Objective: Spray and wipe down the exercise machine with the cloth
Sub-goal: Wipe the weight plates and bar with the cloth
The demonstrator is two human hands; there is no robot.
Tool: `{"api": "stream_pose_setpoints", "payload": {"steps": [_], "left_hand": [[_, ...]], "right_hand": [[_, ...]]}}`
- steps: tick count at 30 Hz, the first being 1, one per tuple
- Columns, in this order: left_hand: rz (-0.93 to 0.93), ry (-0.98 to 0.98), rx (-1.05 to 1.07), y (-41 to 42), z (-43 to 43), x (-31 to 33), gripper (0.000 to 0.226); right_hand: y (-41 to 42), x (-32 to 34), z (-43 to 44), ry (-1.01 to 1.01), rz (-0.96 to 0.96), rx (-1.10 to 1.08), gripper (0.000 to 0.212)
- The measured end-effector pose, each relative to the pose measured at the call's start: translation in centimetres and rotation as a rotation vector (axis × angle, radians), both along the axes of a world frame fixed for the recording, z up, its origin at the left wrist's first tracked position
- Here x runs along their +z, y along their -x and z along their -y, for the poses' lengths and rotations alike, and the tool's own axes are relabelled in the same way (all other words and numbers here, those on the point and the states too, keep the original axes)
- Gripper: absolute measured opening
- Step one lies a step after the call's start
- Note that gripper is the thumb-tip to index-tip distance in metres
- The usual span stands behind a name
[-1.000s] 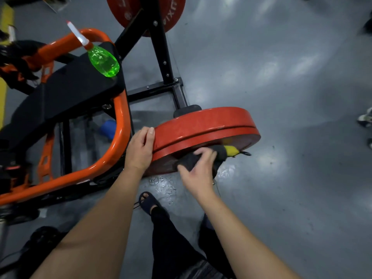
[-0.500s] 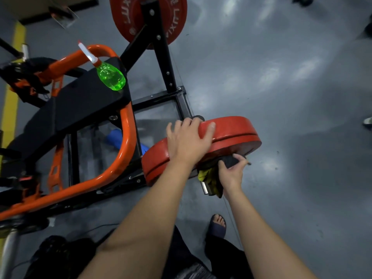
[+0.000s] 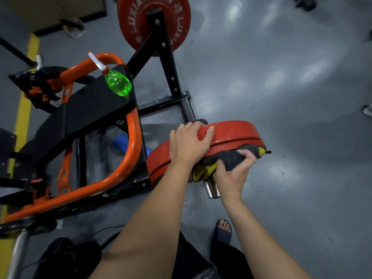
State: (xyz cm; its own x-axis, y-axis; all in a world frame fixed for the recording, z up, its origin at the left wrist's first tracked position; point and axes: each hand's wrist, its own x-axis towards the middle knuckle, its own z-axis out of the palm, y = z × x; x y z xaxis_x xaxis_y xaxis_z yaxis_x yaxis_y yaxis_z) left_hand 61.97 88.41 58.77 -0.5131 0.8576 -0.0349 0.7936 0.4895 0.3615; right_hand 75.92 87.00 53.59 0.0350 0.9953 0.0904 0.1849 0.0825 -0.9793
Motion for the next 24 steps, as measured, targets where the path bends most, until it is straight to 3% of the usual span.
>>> {"api": "stream_pose_setpoints", "payload": {"steps": [2,5,10,12,15,17,19,24], "left_hand": [[0.010,-0.008,0.019,0.1,0.2,0.0,0.047],[0.017,-0.020,0.034,0.0,0.3,0.0,0.047],[0.023,-0.017,0.045,0.1,0.3,-0.1,0.047],[0.029,-0.025,0.044,0.0,0.4,-0.1,0.047],[0.044,-0.026,0.041,0.0,0.3,0.0,0.048],[0.045,-0.022,0.044,0.0,0.3,0.0,0.049],[0.042,-0.025,0.053,-0.1,0.1,-0.1,0.049],[0.044,-0.031,0.060,0.1,0.3,-0.1,0.048]], "right_hand": [[0.0,-1.5,1.3,0.068,0.117,0.179,0.055],[0.6,-1.9,3.4,0.013,0.281,0.460,0.061],[-0.1,-0.2,1.1,0.023,0.086,0.105,0.062],[-1.6,0.1,-0.9,0.124,0.069,0.016,0.060],[-3.7,-0.6,-3.4,0.386,-0.040,-0.108,0.040],[-3.8,-0.8,-3.7,0.426,-0.050,-0.131,0.035],[-2.7,-0.2,-2.3,0.353,-0.037,-0.065,0.039],[1.0,0.8,4.1,0.247,0.014,0.382,0.051]]}}
